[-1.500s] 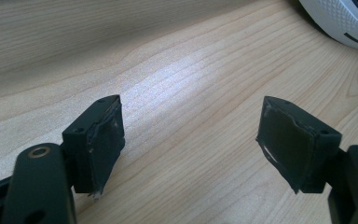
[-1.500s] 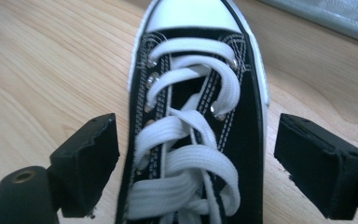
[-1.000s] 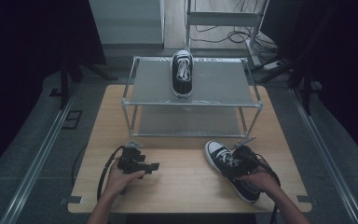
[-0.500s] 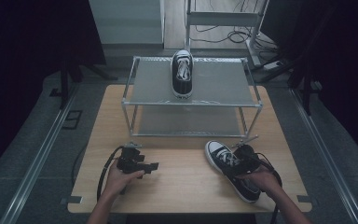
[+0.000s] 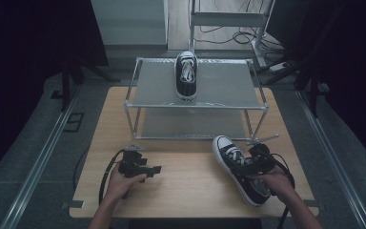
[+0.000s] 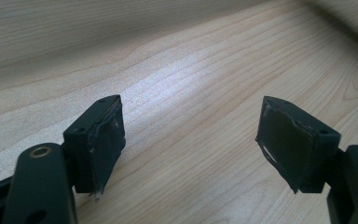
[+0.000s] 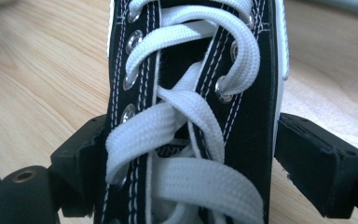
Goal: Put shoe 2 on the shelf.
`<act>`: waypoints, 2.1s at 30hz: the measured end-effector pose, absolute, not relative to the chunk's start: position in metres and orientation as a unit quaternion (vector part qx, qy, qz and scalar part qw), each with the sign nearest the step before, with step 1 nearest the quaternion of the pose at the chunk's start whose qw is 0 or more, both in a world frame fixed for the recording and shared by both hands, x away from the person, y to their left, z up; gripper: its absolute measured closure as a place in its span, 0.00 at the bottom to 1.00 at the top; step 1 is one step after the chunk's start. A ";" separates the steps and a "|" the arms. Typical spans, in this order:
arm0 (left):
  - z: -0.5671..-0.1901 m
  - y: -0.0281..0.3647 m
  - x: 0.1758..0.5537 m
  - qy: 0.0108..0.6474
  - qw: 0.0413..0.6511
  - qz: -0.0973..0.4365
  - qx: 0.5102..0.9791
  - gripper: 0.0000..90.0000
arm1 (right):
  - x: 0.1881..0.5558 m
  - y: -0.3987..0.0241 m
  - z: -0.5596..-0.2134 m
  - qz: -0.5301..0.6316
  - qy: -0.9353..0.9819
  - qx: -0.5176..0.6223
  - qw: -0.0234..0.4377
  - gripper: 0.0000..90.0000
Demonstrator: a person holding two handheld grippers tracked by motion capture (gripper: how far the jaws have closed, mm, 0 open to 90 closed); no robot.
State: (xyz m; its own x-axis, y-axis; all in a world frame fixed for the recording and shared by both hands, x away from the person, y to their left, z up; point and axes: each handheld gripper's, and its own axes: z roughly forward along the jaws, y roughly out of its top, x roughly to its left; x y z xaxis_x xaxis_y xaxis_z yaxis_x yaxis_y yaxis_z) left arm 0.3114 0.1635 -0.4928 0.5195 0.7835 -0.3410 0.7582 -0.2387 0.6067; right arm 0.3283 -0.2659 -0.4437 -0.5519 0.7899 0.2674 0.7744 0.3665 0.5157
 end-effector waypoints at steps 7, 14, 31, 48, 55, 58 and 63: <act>-0.492 0.164 0.311 0.491 0.377 0.016 0.785 0.26 | 0.324 -0.270 -0.426 0.330 0.819 0.469 0.018 0.16; -0.492 0.165 0.311 0.492 0.379 0.014 0.784 0.26 | 0.321 -0.272 -0.410 0.349 0.813 0.465 0.019 0.16; -0.492 0.165 0.311 0.492 0.382 0.012 0.782 0.26 | 0.320 -0.273 -0.376 0.378 0.803 0.460 0.026 0.16; -0.493 0.165 0.311 0.493 0.380 0.011 0.782 0.27 | 0.327 -0.275 -0.347 0.405 0.788 0.462 0.032 0.16; -0.493 0.166 0.311 0.491 0.379 0.011 0.784 0.27 | 0.336 -0.272 -0.331 0.409 0.784 0.465 0.038 0.16; -0.493 0.166 0.312 0.493 0.380 0.011 0.783 0.27 | 0.340 -0.269 -0.325 0.410 0.784 0.464 0.041 0.16; -0.493 0.166 0.312 0.493 0.380 0.011 0.783 0.27 | 0.347 -0.261 -0.314 0.404 0.787 0.464 0.048 0.16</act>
State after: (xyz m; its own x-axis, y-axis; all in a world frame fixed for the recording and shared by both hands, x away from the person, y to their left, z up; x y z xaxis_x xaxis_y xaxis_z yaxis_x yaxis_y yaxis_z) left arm 0.3116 0.1662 -0.4932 0.5139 0.7801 -0.3568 0.7626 -0.2250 0.6064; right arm 0.3473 -0.2610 -0.3141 -0.5655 0.7683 0.2999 0.6915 0.2435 0.6801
